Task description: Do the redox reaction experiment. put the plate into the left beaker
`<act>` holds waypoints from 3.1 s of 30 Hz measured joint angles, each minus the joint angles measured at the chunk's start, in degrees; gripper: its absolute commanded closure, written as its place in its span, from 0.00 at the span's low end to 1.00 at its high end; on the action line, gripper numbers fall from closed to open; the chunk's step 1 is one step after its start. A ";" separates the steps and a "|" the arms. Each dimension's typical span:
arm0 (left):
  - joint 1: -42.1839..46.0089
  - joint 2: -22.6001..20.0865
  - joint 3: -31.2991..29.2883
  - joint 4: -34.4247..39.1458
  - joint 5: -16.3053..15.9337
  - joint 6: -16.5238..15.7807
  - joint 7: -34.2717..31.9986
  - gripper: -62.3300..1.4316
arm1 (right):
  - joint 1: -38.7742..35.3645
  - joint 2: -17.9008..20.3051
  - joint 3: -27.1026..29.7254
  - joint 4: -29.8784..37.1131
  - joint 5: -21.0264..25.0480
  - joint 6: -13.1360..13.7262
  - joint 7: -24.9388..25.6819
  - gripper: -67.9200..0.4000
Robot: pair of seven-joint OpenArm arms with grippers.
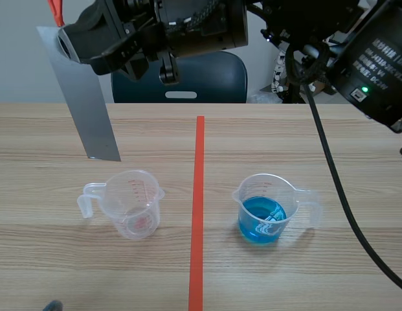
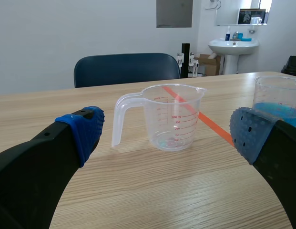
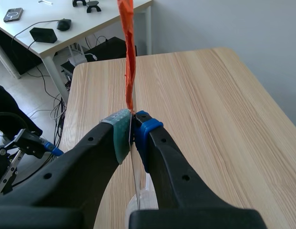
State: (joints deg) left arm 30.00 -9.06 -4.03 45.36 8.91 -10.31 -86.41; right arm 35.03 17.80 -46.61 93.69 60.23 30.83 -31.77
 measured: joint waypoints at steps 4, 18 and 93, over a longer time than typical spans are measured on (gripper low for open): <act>0.00 0.00 0.00 0.00 0.00 0.00 0.00 0.11 | -0.02 0.00 0.00 0.00 -0.37 0.00 0.22 0.99; 0.00 0.00 0.00 0.00 0.00 0.00 0.00 0.11 | -1.11 0.00 0.02 -0.59 -4.48 -2.12 4.17 0.99; 0.00 -0.66 0.00 0.00 -0.15 0.00 0.00 0.11 | -9.97 -8.79 -3.89 -29.42 -41.42 4.98 33.70 0.99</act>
State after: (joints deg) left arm 30.00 -9.72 -4.03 45.36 8.75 -10.31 -86.41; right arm 25.06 9.02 -50.50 64.27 18.81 35.81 1.93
